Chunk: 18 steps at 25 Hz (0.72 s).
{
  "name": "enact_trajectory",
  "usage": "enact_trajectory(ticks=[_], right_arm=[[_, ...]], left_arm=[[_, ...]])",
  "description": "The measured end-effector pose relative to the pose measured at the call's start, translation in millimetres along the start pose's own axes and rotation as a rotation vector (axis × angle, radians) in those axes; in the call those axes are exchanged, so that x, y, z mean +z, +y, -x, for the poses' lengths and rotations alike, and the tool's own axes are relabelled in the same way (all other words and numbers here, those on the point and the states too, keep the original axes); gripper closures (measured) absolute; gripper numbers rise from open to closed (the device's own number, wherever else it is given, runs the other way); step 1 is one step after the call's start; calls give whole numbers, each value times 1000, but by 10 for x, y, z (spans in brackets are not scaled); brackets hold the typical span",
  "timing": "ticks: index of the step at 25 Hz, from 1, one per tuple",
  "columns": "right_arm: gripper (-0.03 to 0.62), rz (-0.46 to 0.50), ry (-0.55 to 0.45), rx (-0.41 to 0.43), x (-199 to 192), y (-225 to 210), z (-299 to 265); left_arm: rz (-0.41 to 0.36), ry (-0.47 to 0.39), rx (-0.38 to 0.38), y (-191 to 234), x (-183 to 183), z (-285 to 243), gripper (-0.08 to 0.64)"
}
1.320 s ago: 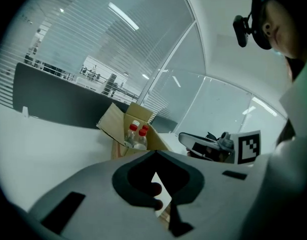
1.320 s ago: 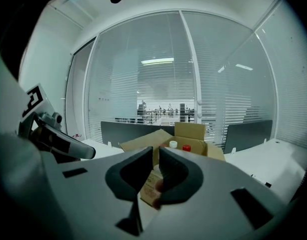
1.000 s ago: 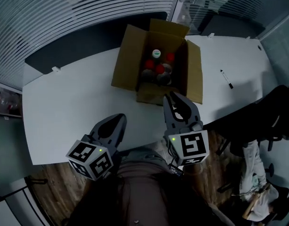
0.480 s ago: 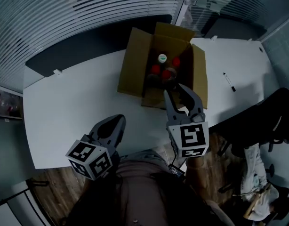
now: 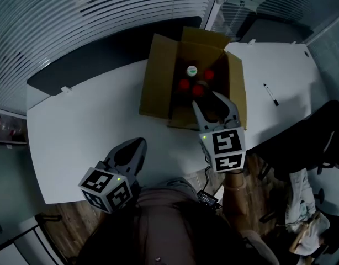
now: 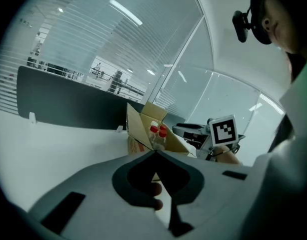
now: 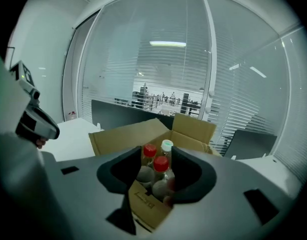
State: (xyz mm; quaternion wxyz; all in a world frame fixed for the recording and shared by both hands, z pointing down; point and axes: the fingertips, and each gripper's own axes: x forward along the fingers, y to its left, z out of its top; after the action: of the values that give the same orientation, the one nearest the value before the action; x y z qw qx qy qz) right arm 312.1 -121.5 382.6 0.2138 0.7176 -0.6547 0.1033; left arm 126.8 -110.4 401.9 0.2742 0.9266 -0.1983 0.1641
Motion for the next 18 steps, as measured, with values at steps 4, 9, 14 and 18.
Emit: enact_trajectory(ticks=[4, 9, 14, 18], right_arm=[[407, 22, 57, 24, -82, -7, -154], [402, 26, 126, 38, -204, -32, -316], [397, 30, 192, 49, -317, -57, -451], [396, 56, 249, 73, -398, -30, -552]], left_arm=[[14, 16, -1, 60, -20, -21, 551], [20, 22, -4, 100, -30, -80, 551], [27, 38, -12, 147, -62, -122, 551], [40, 41, -12, 185, -32, -152, 551]])
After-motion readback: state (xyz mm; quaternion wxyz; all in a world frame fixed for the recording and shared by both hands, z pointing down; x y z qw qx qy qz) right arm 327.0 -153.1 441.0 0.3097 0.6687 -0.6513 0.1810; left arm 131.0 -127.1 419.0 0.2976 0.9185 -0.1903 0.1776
